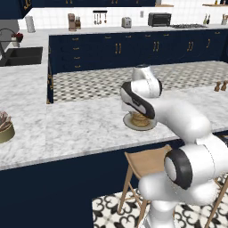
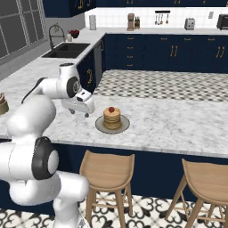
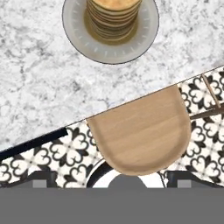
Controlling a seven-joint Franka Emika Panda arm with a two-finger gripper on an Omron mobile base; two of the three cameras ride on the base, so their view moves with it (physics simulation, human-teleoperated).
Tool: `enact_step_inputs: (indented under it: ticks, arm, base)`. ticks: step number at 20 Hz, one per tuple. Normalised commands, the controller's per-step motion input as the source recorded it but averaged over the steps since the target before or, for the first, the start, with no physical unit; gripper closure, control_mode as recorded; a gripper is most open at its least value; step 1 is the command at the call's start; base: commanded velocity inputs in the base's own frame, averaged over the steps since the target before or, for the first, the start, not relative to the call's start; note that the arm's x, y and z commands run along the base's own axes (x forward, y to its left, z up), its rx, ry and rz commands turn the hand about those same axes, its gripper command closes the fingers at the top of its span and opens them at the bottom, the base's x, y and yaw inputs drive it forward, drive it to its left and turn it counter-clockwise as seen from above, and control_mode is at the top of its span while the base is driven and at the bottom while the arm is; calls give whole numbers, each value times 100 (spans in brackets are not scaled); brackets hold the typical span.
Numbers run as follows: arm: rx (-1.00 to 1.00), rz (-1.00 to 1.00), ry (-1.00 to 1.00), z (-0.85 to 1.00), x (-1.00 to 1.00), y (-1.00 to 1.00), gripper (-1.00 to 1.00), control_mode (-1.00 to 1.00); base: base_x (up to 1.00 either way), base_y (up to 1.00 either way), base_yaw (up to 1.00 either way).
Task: Take the strawberry from the fridge and place it on top of the pancake, located on the dining counter.
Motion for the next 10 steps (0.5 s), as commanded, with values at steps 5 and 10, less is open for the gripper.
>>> enact_step_inputs:
  ticks: [5, 10]
  arm:
    - [-16, 0, -8, 0, -64, 99, -100, -100]
    - [-29, 0, 29, -1, -5, 90, -100, -100]
  base:
    - [0, 0, 0]
    - [0, 0, 0]
